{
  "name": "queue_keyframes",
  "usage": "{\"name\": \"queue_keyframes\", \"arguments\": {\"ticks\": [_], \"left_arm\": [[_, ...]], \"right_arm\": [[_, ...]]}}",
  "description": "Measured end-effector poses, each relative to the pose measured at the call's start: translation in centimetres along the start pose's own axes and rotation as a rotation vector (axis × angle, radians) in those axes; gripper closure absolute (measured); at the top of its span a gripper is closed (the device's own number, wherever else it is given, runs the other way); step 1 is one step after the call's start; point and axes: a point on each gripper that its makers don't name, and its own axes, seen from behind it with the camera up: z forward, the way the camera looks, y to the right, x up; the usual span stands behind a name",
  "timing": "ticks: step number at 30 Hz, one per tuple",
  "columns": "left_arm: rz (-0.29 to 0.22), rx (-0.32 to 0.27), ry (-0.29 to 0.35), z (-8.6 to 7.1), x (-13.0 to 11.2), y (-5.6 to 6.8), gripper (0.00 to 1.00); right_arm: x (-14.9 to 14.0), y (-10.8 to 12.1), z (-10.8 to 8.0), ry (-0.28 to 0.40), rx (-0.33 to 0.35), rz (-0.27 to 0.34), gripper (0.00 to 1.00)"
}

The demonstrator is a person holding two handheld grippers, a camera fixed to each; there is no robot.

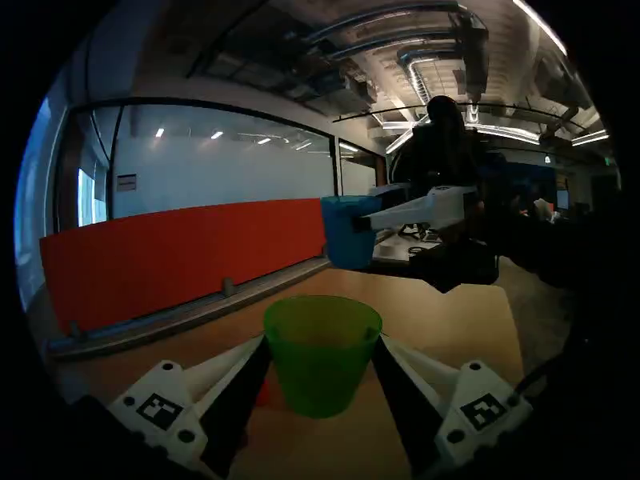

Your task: Pour water

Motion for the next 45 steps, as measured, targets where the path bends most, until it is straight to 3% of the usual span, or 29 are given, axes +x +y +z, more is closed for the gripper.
{"name": "queue_keyframes", "arguments": {"ticks": [15,26,39,45], "left_arm": [[0.034,0.017,-0.167,0.1,-4.7,-1.5,0.16],[0.059,-0.005,-0.318,1.1,-9.1,-1.5,0.16],[0.040,-0.054,-0.490,1.4,-14.1,-1.1,0.16],[0.044,-0.059,-0.552,1.8,-15.9,-1.5,0.16]], "right_arm": [[-8.6,0.8,-1.0,-0.159,0.007,-0.040,0.10],[-15.1,0.1,-0.8,-0.287,0.048,-0.046,0.10],[-21.0,-0.2,-0.8,-0.434,0.097,-0.009,0.10],[-23.1,-0.5,-0.5,-0.491,0.115,-0.007,0.10]]}}
